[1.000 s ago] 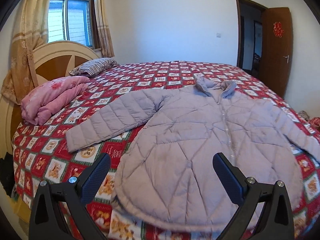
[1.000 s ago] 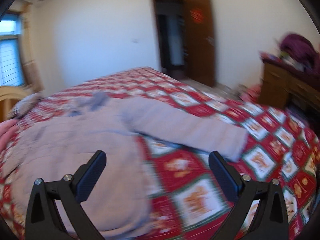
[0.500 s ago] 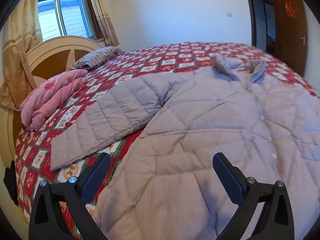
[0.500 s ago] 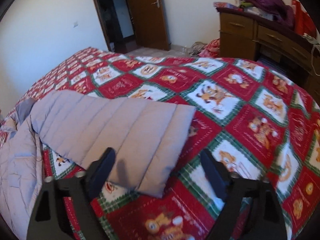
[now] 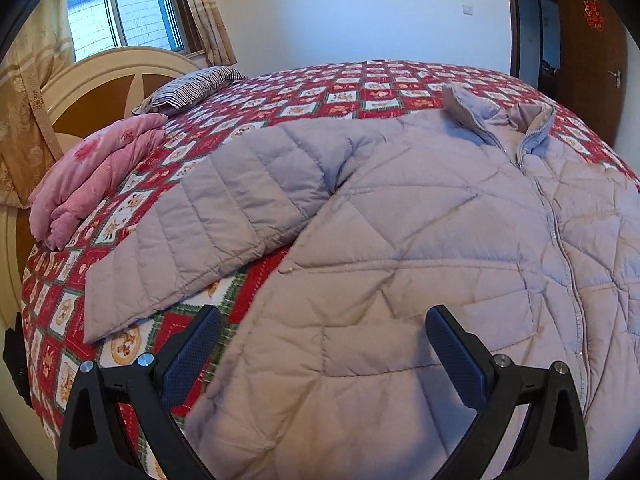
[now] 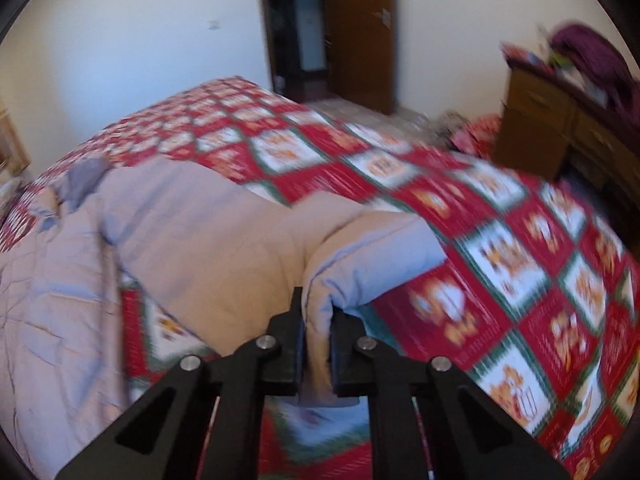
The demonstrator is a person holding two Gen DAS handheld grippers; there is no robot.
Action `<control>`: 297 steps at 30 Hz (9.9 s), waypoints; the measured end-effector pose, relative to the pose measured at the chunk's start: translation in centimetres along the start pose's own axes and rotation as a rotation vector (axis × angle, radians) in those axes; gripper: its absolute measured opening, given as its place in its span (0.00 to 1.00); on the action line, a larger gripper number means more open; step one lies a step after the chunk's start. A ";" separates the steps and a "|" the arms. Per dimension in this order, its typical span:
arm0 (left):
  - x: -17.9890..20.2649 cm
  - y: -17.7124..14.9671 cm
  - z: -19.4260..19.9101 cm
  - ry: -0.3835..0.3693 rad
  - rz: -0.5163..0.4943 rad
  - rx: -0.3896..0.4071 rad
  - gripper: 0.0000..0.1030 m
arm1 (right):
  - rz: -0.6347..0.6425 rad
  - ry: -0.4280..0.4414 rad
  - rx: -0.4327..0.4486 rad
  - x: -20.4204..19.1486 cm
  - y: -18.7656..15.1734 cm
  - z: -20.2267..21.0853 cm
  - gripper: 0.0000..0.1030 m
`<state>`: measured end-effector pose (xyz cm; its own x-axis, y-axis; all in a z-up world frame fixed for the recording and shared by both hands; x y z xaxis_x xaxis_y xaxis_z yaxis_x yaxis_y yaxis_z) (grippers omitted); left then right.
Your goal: Fold large clothes
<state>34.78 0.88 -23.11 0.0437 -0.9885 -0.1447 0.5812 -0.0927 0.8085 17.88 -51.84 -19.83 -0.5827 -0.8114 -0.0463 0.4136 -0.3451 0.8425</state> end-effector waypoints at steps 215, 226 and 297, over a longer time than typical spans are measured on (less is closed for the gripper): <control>13.4 16.1 11.4 -0.190 -0.126 0.449 0.11 | 0.168 0.314 0.202 -15.5 -1.1 3.4 0.97; 23.2 11.6 10.9 -0.268 -0.272 0.428 0.77 | 0.123 0.278 0.135 -12.2 -2.5 1.3 0.97; -0.6 13.4 -7.0 0.009 0.019 0.148 0.92 | 0.167 0.392 0.067 -28.2 0.9 0.4 0.48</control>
<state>48.19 1.10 -16.16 0.0610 -0.9893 -0.1329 0.4536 -0.0911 0.8865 34.38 -29.07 -17.49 -0.1967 -0.9758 -0.0956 0.4255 -0.1728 0.8883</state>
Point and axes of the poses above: each gripper's, at about its wrist camera, not at the fingertips, and z roughly against the way its jaws point, x to its right, y to its top, the point moved 9 cm from there along -z, roughly the way its jaws point, and after that the axes turned 11 degrees about x, right-handed, at the moved point
